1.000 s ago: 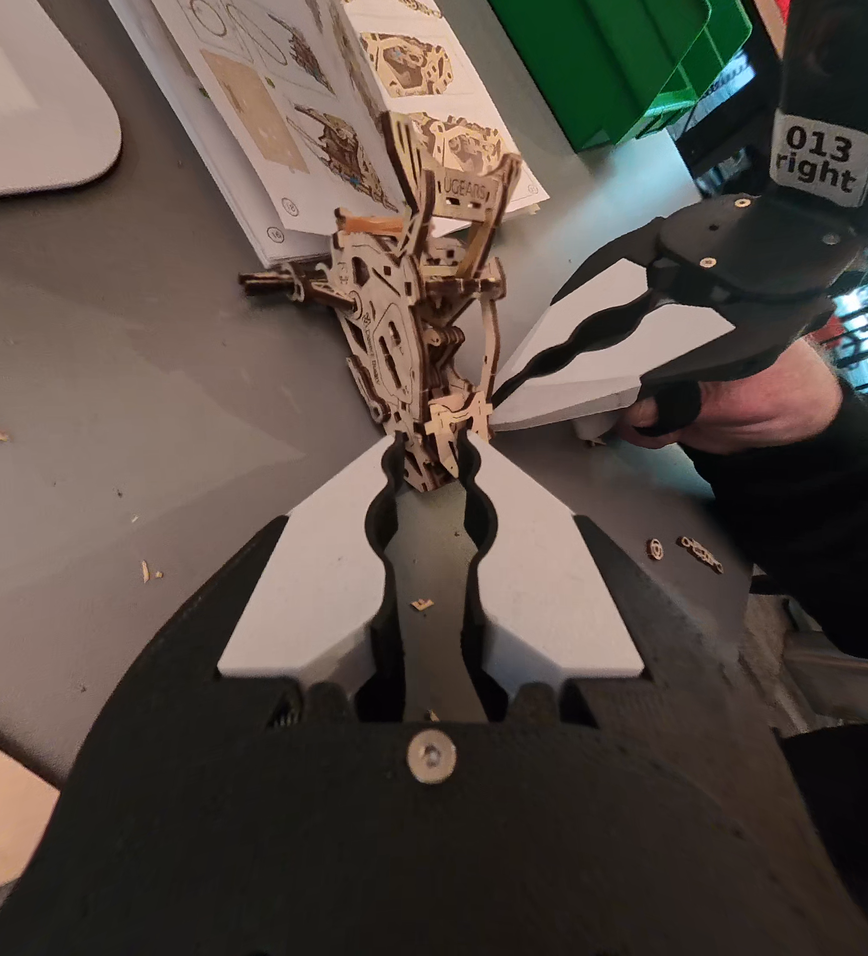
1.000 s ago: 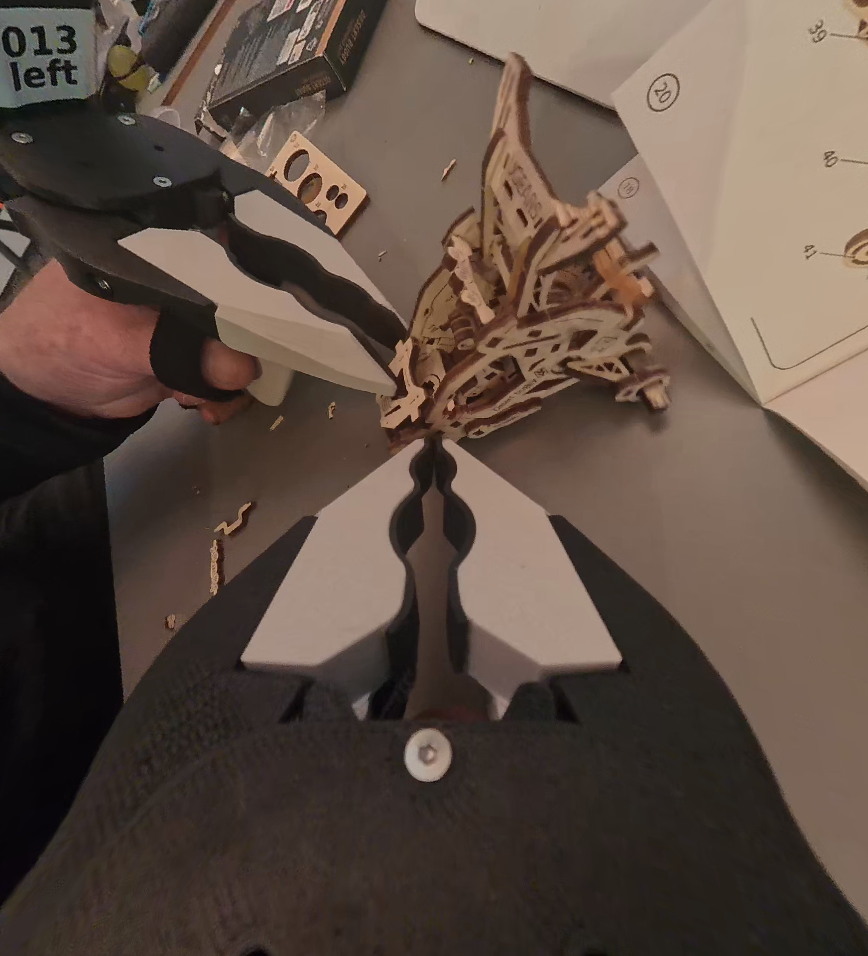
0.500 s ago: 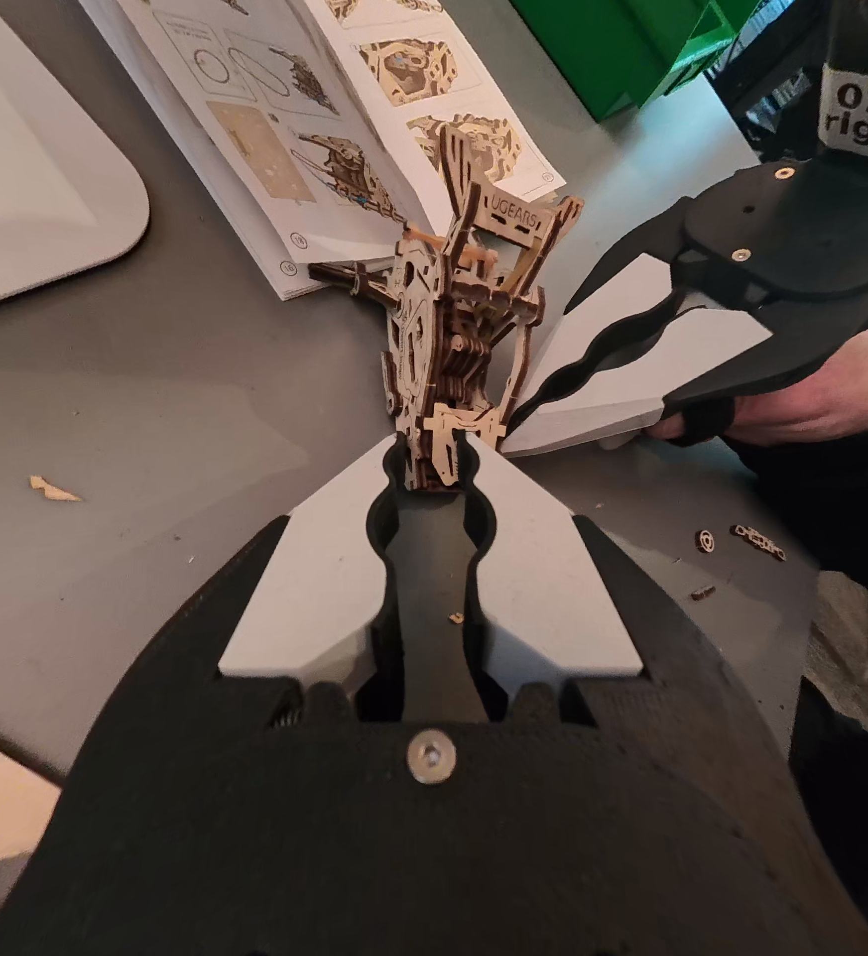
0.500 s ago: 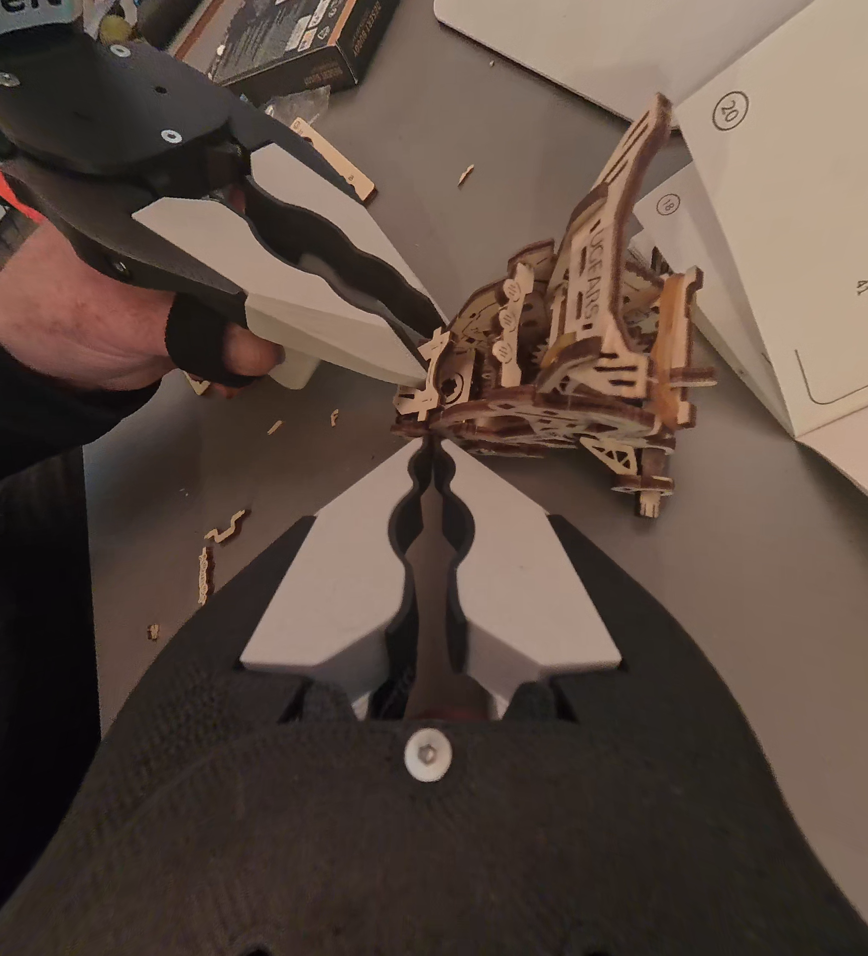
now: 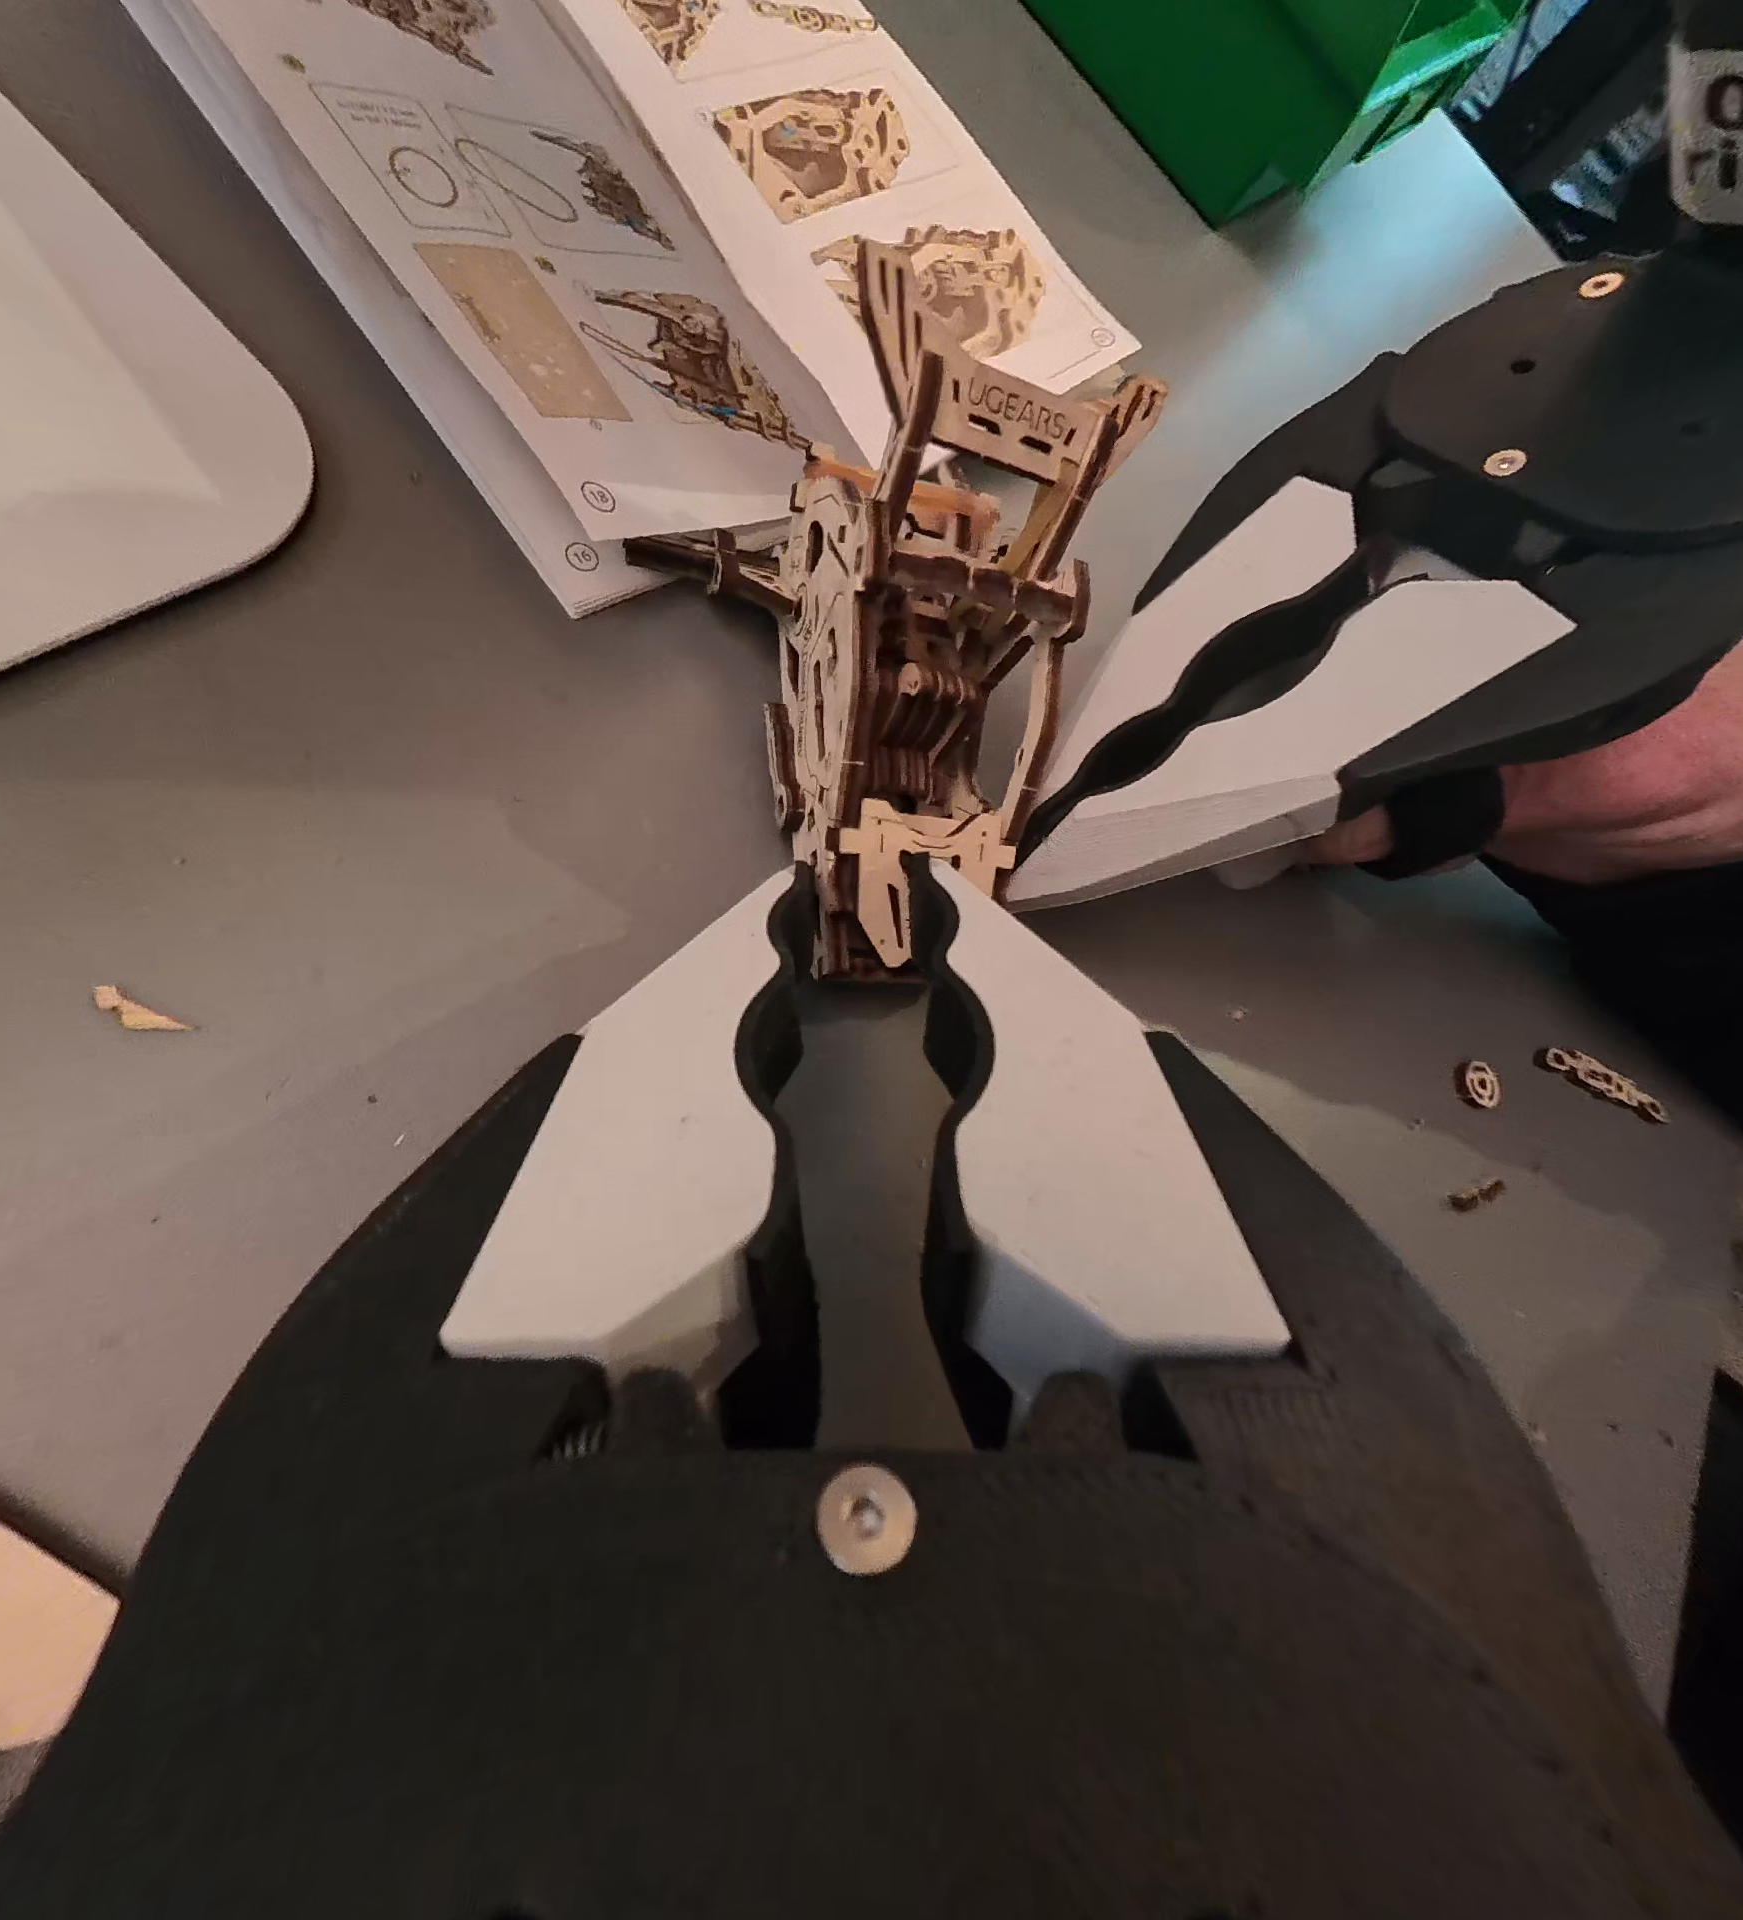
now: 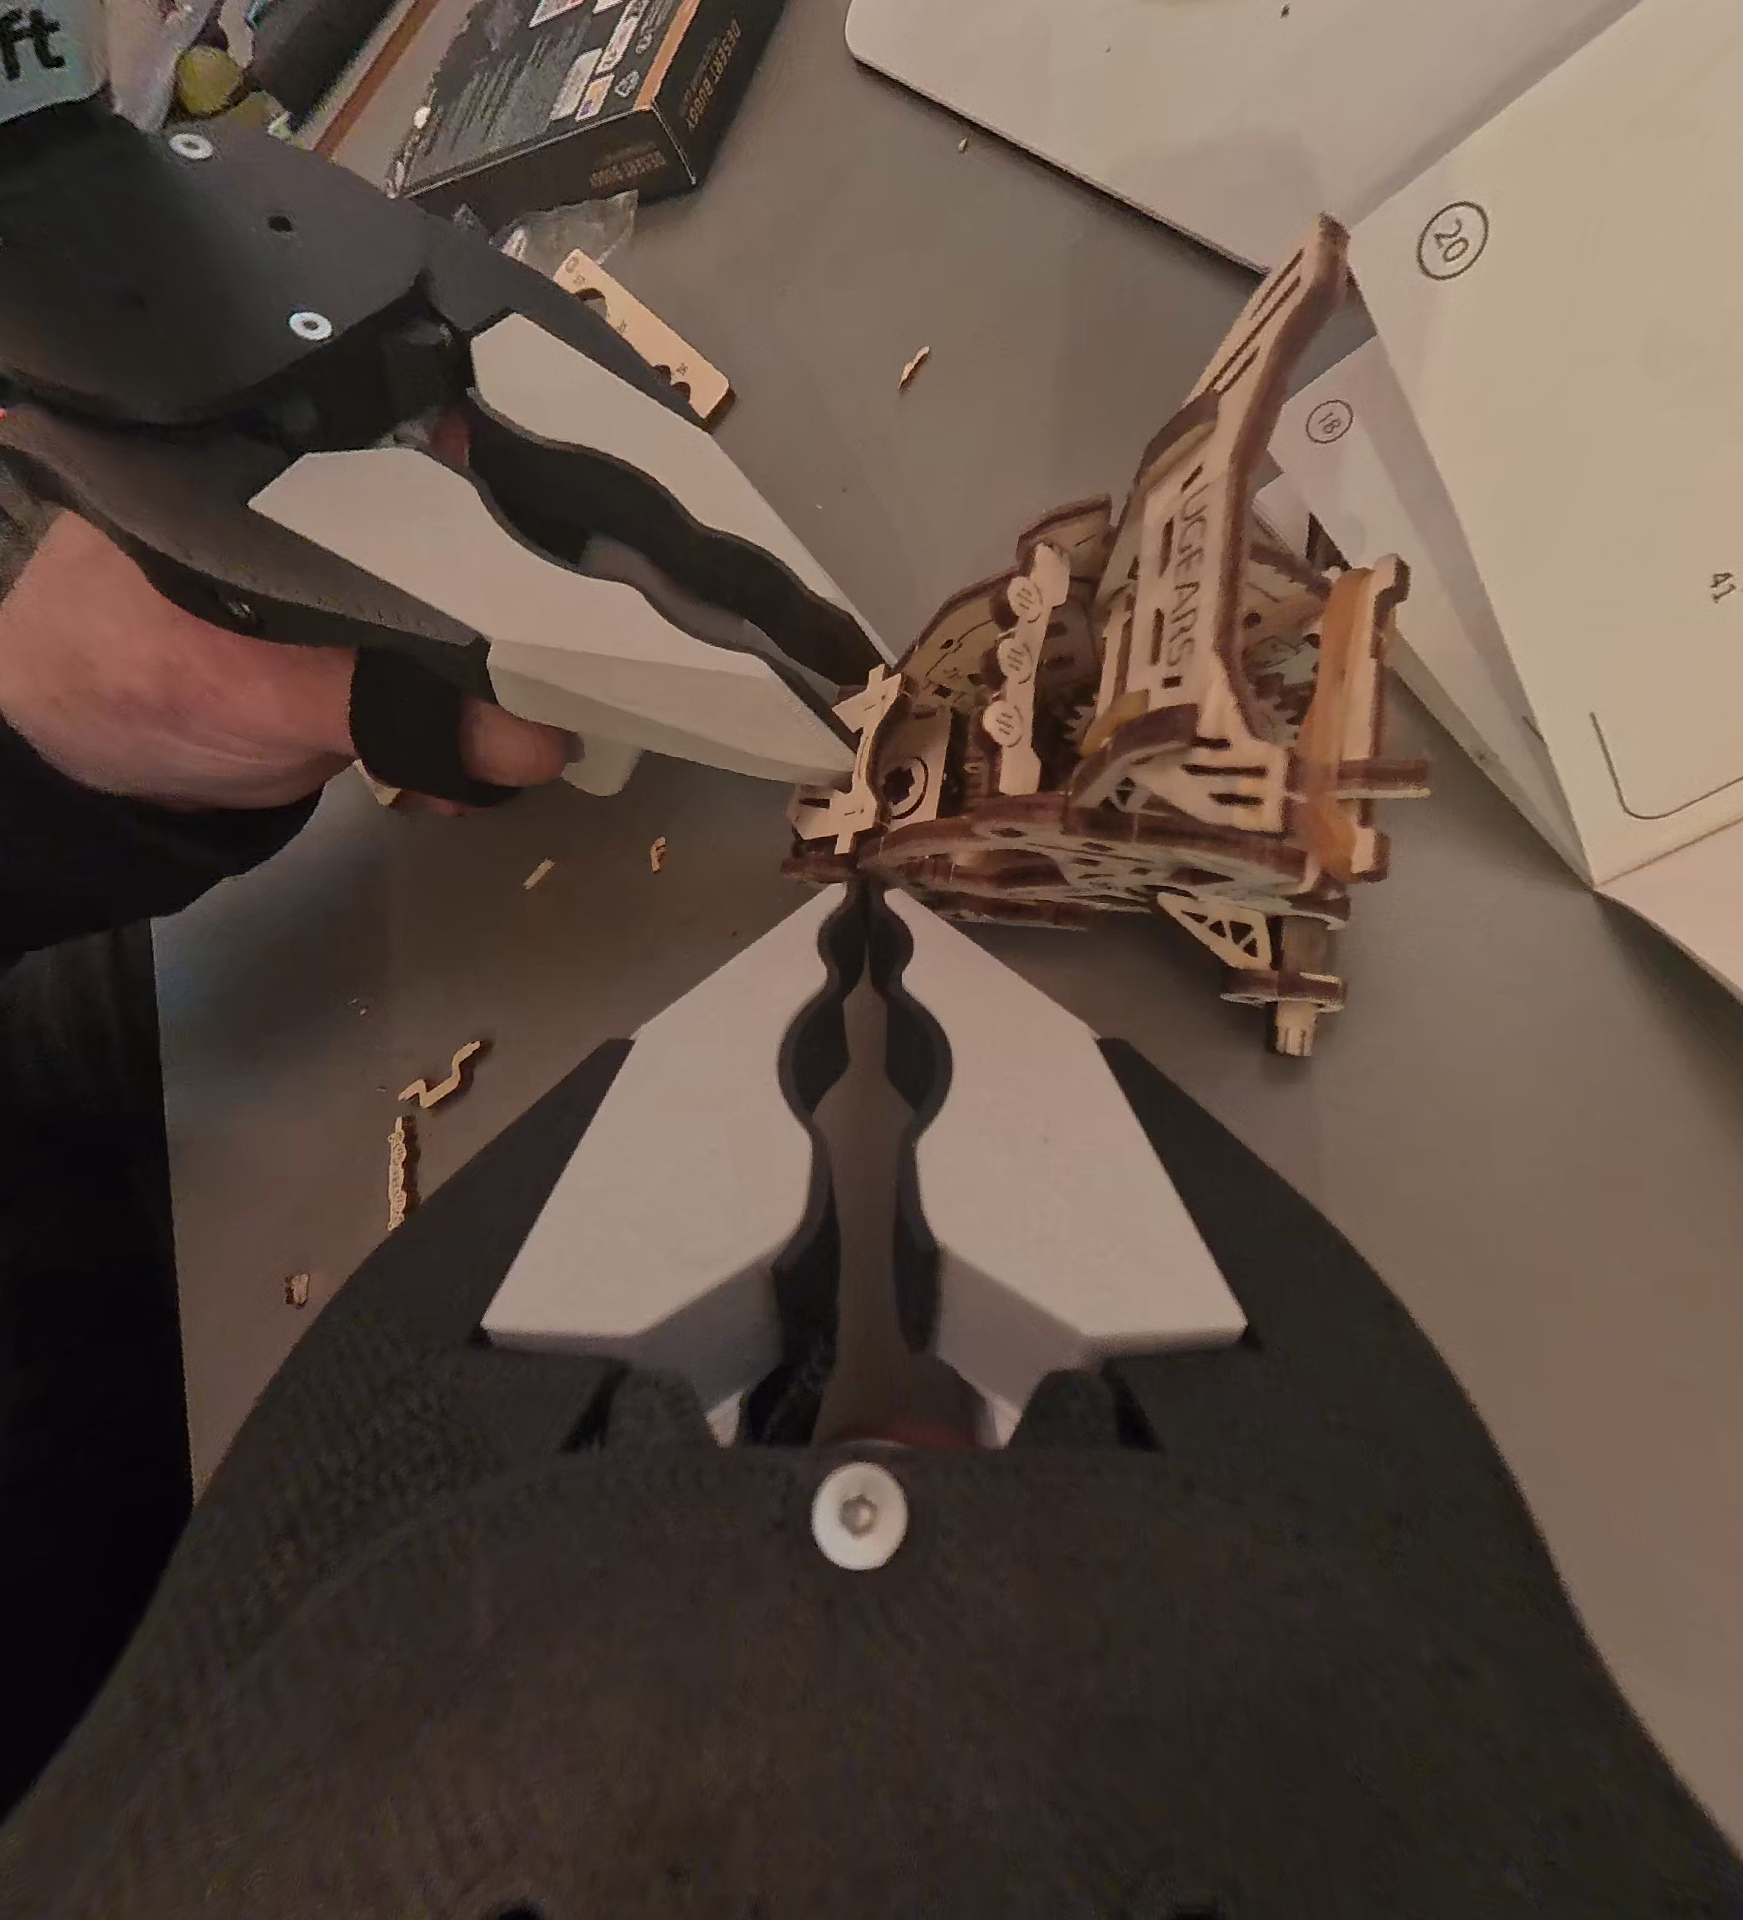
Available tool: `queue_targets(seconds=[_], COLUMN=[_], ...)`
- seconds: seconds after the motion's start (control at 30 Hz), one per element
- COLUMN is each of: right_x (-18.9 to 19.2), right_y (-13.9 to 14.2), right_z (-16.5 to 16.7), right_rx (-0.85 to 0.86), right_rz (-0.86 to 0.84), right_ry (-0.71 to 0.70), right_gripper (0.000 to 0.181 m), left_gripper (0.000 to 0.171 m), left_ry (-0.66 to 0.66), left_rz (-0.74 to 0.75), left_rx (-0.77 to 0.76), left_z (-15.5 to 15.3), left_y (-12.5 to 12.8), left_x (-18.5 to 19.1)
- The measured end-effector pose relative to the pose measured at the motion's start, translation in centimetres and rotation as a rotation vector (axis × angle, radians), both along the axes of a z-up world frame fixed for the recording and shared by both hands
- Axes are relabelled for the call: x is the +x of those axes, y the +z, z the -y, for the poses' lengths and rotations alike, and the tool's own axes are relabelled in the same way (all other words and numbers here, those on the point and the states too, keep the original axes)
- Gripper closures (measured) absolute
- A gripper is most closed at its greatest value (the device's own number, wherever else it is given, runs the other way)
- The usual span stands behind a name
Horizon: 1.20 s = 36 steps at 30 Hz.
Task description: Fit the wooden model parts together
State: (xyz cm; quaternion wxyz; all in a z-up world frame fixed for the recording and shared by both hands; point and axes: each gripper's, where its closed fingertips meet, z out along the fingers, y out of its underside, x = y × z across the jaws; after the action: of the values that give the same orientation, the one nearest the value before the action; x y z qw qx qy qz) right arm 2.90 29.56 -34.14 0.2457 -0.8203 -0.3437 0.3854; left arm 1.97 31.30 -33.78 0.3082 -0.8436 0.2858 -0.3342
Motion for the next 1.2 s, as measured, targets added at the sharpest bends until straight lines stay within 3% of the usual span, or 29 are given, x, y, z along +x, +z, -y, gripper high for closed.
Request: queue_targets(seconds=[0.27,0.63,1.0,1.13,1.2], right_x=[0.0,0.7,1.7,3.1,3.3], right_y=[0.0,0.8,1.0,0.9,0.7], right_z=[-0.4,-0.6,-1.6,-2.2,-2.0], right_rx=[-0.005,-0.007,-0.055,-0.061,-0.084], right_rz=[0.000,-0.066,-0.102,-0.092,-0.090], right_ry=[-0.016,-0.072,-0.149,-0.174,-0.155], right_gripper=[0.181,0.175,0.172,0.152,0.152], left_gripper=[0.156,0.153,0.154,0.154,0.155], left_ry=[0.033,-0.046,-0.043,-0.027,-0.006], left_rz=[-0.046,0.069,0.051,0.044,0.059], left_rx=[0.066,-0.081,-0.061,-0.044,-0.039], left_z=[-0.3,-0.5,-0.6,-0.5,-0.8], left_y=[0.0,0.3,0.2,0.3,0.5], left_x=[-0.1,0.4,1.2,1.5,1.6])
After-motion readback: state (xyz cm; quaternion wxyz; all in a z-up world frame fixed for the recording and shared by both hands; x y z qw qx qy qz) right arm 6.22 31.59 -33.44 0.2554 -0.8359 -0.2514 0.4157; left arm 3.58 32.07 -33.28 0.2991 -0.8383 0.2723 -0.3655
